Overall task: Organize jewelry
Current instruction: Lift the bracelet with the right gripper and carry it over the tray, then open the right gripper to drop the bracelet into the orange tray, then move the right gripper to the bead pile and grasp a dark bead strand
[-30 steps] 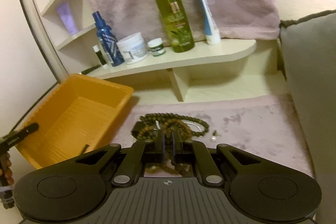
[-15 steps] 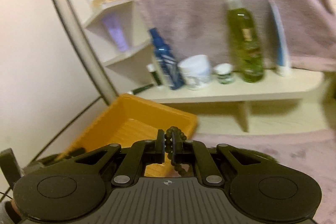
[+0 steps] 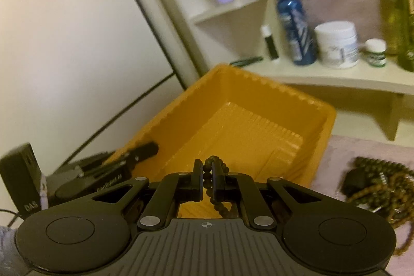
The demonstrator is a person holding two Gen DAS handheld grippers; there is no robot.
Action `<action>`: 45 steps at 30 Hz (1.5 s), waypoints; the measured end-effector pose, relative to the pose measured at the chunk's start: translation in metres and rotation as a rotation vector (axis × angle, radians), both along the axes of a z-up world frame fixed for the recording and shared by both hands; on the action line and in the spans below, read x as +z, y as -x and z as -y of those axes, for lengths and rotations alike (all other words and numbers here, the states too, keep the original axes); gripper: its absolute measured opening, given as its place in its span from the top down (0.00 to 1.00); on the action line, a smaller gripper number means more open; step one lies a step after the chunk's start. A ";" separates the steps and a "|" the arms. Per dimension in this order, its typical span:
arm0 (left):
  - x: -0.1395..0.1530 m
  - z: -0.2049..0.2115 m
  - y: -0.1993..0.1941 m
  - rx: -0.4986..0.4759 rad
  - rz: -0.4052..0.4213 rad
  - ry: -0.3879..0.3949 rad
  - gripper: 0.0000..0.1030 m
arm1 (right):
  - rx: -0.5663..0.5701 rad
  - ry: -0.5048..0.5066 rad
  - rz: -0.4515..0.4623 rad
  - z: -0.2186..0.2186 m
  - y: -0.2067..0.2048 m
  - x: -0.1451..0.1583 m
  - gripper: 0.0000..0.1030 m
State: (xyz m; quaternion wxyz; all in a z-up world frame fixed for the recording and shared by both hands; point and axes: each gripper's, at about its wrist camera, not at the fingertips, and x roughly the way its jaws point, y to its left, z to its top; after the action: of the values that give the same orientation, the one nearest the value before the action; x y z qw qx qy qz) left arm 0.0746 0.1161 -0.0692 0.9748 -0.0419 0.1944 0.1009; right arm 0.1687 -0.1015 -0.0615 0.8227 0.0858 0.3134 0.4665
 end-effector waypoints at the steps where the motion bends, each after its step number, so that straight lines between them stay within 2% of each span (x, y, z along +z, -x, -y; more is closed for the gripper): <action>1: 0.000 0.000 0.000 -0.001 0.000 0.001 0.94 | 0.005 0.010 0.001 -0.005 0.001 -0.002 0.94; 6: 0.000 0.000 0.000 0.000 0.001 0.003 0.94 | 0.009 0.060 0.003 -0.016 0.001 -0.010 0.93; 13: 0.000 -0.001 0.000 -0.001 -0.001 0.005 0.94 | 0.013 0.081 -0.007 -0.019 0.003 -0.013 0.91; 16: -0.001 -0.001 0.000 -0.001 0.000 0.003 0.94 | 0.008 0.082 -0.011 -0.016 0.004 -0.011 0.78; 18: -0.001 -0.002 0.001 -0.001 0.000 0.004 0.94 | -0.005 0.069 -0.012 -0.008 0.006 -0.010 0.63; 20: -0.001 -0.002 0.001 -0.001 0.000 0.004 0.94 | -0.028 0.056 -0.017 0.004 0.009 -0.009 0.61; 28: -0.001 -0.002 0.000 0.000 -0.001 0.005 0.94 | -0.157 0.055 -0.028 0.060 0.017 -0.009 0.60; 36: -0.002 -0.003 0.001 0.001 -0.001 0.000 0.94 | -0.281 0.104 -0.055 0.107 0.026 -0.021 0.60; 45: -0.002 -0.002 0.002 0.001 -0.003 -0.006 0.94 | -0.358 0.136 -0.102 0.132 0.028 -0.036 0.60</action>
State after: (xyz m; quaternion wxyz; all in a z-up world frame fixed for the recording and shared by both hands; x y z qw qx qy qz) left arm 0.0728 0.1184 -0.0712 0.9746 -0.0389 0.1956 0.1020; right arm 0.1404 -0.2337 -0.0978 0.8793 0.1078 0.3655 0.2857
